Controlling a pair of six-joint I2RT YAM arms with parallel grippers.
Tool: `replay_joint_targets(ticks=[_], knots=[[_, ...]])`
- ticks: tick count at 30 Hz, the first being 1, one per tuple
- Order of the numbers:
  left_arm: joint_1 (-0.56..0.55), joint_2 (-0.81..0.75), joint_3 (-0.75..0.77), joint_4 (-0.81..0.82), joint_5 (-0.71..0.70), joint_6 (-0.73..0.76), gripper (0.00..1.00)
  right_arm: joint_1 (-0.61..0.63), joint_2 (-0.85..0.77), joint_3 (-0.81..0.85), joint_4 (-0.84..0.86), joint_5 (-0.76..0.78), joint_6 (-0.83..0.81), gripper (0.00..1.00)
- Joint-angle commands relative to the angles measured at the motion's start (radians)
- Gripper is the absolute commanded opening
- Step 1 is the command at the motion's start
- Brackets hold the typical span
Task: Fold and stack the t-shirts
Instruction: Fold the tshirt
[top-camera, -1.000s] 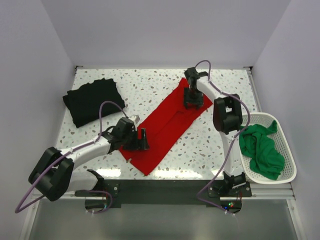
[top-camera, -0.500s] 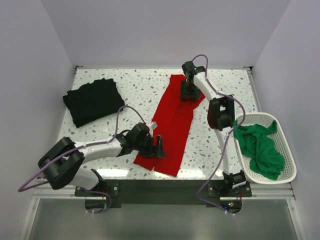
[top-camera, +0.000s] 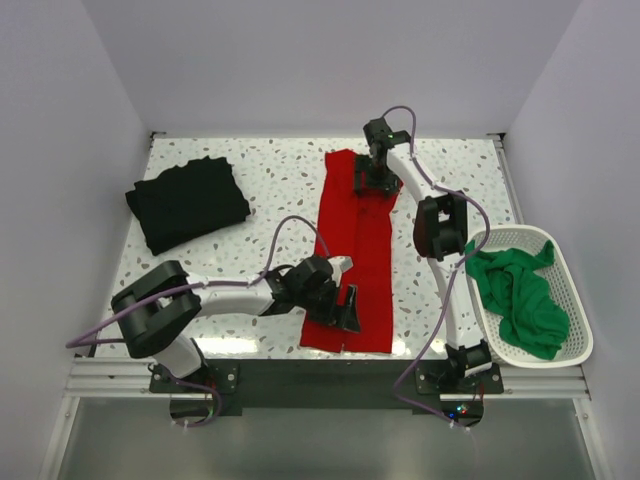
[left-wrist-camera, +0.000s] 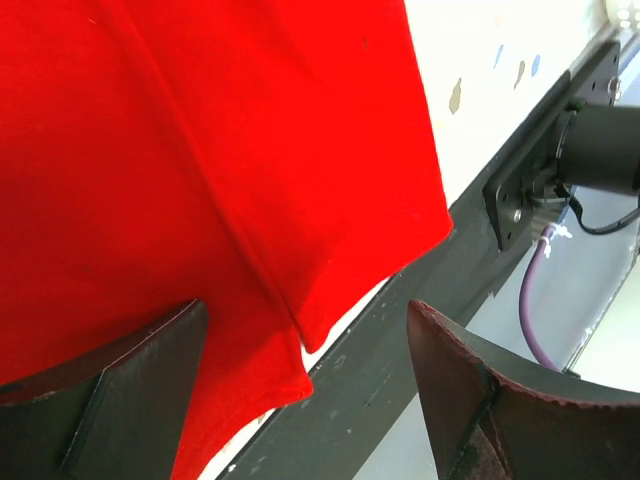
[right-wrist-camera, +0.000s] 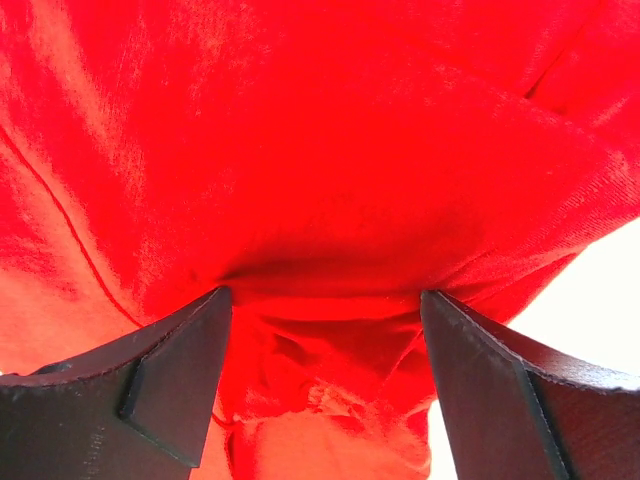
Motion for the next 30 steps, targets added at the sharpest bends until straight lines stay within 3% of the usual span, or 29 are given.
replay_joint_targets(ticks=[1,7,12,18,22,30], knots=[[-0.019,-0.006,0.035,-0.003,0.022,0.029,0.86,-0.002,0.006,0.033,0.076,-0.064,-0.019,0.81],[-0.018,-0.11,0.128,-0.127,-0.104,0.108,0.86,-0.002,-0.111,0.044,0.093,-0.122,-0.058,0.82],[-0.012,-0.19,0.183,-0.308,-0.244,0.172,0.89,-0.002,-0.327,-0.038,0.076,-0.144,-0.072,0.82],[0.033,-0.254,0.092,-0.442,-0.321,0.134,0.83,0.015,-0.692,-0.517,0.113,-0.216,-0.038,0.79],[0.036,-0.323,0.038,-0.468,-0.327,0.122,0.72,0.061,-0.925,-0.965,0.154,-0.236,0.013,0.7],[0.037,-0.407,-0.062,-0.512,-0.334,0.074,0.6,0.256,-1.238,-1.521,0.207,-0.259,0.218,0.54]])
